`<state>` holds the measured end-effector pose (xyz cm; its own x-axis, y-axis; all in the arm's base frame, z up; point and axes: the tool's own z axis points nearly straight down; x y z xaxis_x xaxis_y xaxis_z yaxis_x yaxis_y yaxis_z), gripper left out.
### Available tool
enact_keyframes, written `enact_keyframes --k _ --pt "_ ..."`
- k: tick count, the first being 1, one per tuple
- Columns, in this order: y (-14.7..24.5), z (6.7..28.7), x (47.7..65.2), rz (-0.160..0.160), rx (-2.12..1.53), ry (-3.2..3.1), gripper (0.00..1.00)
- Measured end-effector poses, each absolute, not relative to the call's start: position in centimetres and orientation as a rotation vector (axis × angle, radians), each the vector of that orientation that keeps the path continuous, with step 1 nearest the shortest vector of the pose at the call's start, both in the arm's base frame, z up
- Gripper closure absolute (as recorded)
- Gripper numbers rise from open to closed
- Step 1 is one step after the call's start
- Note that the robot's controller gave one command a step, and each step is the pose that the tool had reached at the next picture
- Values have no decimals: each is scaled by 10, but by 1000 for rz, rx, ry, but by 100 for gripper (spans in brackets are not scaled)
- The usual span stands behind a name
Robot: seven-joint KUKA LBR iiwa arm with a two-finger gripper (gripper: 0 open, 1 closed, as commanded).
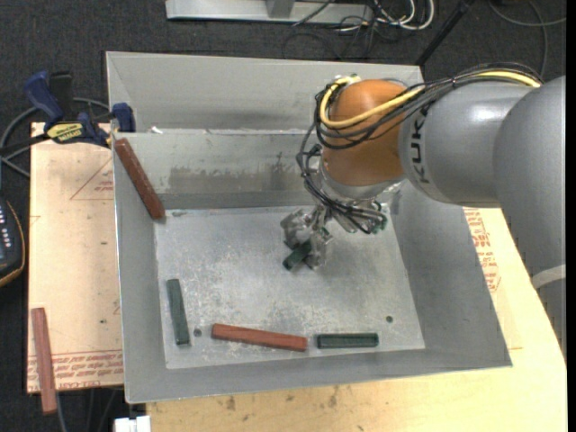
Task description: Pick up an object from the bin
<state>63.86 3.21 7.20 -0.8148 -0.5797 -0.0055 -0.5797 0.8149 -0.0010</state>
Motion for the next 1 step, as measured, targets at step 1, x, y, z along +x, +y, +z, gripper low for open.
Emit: enact_keyframes --k 1 --pt "-5 133 626 -3 -1377 2817 100"
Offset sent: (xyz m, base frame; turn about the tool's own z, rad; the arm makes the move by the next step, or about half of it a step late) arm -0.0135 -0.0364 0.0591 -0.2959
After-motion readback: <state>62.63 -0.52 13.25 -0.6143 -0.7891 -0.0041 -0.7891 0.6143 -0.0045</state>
